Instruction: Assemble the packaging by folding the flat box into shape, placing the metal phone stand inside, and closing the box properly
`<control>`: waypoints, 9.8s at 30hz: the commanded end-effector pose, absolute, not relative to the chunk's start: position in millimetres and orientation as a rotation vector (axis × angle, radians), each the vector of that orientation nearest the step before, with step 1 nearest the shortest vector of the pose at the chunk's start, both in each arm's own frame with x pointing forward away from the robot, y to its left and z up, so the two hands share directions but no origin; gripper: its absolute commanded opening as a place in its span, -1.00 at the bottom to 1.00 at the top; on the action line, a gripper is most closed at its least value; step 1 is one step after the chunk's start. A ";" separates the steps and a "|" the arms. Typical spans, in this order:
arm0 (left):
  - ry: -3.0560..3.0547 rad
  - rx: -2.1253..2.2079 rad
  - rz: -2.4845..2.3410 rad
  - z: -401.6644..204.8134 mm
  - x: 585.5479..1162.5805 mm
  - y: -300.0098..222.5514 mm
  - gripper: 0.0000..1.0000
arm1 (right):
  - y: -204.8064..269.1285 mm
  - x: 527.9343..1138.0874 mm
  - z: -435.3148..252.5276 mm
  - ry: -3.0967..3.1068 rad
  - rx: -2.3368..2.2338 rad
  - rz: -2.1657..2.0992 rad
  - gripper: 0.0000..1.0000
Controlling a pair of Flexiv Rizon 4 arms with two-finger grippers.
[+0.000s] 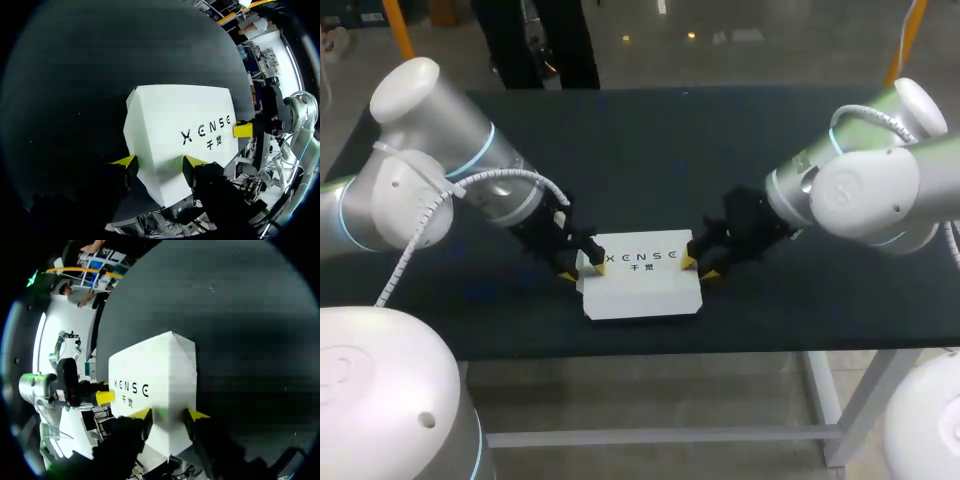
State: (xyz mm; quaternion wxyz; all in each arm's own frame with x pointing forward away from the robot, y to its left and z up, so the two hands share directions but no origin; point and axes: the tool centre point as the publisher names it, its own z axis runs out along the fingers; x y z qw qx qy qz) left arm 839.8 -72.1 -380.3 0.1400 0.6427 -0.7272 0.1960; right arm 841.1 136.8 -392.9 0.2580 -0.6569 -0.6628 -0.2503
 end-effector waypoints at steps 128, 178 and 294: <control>-2.078 1.610 0.665 -382.3 841.5 -68.3 0.29 | 143.7 849.1 -395.9 -1.773 -1.688 -0.632 -0.11; -2.018 1.557 0.566 -371.6 837.4 -71.1 0.25 | 146.9 847.1 -385.1 -1.731 -1.673 -0.582 -0.11; -1.771 1.672 0.191 -343.1 861.1 -66.9 0.25 | 156.9 875.8 -359.1 -1.495 -1.621 -0.255 -0.08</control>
